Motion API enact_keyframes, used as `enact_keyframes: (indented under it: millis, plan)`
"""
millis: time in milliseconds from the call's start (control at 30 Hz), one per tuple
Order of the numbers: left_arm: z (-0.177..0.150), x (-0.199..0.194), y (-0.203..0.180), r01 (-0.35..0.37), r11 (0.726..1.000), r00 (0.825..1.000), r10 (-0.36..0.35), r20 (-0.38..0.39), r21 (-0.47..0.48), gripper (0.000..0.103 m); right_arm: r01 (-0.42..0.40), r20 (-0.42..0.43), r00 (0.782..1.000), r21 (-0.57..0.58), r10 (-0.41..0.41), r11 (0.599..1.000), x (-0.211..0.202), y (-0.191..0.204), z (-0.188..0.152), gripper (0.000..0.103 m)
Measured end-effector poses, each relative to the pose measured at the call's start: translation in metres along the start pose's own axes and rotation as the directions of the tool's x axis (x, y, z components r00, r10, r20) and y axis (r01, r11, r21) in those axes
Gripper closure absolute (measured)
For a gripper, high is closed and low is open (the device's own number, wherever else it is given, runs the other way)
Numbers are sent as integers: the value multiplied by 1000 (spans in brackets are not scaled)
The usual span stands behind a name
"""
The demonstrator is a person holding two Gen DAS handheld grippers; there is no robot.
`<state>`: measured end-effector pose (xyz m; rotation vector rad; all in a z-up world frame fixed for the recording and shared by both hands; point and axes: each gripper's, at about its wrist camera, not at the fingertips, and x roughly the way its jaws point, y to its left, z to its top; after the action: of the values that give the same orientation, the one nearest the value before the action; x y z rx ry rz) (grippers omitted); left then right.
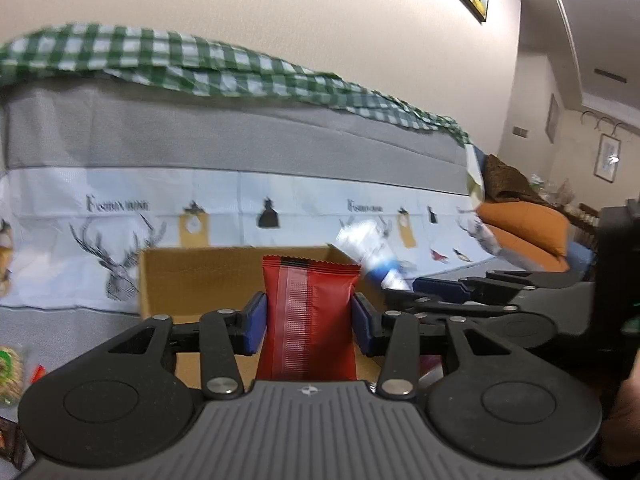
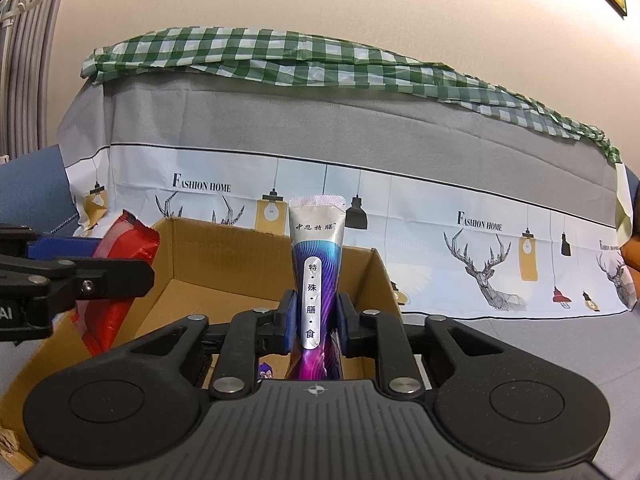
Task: Organize snacks
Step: 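Open the right tool to drop the purple tube while the left tool drops the red packet, then move both tools from the box back to the snack pile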
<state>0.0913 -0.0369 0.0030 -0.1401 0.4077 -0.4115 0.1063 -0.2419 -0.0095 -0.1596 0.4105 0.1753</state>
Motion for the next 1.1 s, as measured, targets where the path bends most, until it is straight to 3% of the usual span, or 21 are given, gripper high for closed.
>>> enact_keyframes:
  millis: [33,100,367,467,600,700,800,867,967,1000,1033,1067,1100]
  plan:
    - [-1,3,2,17,1000,1000,-17,-22,-19,32,11,-12,1000,-2,-11,1000,2,0,-1,57]
    - [-1,4,2,-9,1000,1000,9,-22,-21,29,22,-8,1000,7,-22,1000,2,-2,-1,49]
    - [4,-4,24,-46,992,999,45,-7,-120,31,8,-16,1000,11,-8,1000,3,1,-1,45]
    - [6,-9,34,-62,988,998,61,-16,-142,40,4,-23,1000,17,-3,1000,4,4,0,45]
    - [7,-17,50,-125,985,991,119,-59,-117,60,-7,-25,1000,36,8,999,3,11,1,45]
    - [7,-26,77,-145,975,985,126,-120,-169,71,-25,-35,999,53,27,998,3,20,2,45]
    - [9,-32,101,-174,977,969,148,-196,-121,71,-46,-40,998,73,49,996,1,31,3,45]
    - [5,-36,118,-200,977,948,175,-264,-68,71,-67,-37,997,77,70,995,-1,40,4,46]
    - [-12,-53,148,-278,960,926,257,-275,-38,71,-108,21,994,90,106,990,-12,55,8,50]
    - [-20,-58,158,-314,949,911,289,-295,-40,71,-126,44,991,98,123,987,-16,60,10,50]
    - [-25,-58,169,-362,932,881,329,-340,-36,71,-147,62,988,104,141,984,-20,66,12,53]
    - [-28,-63,180,-404,913,863,363,-351,-50,71,-172,74,984,107,165,979,-23,72,13,55]
    - [-28,-67,188,-421,904,859,370,-353,-77,71,-201,81,978,106,193,974,-24,80,14,59]
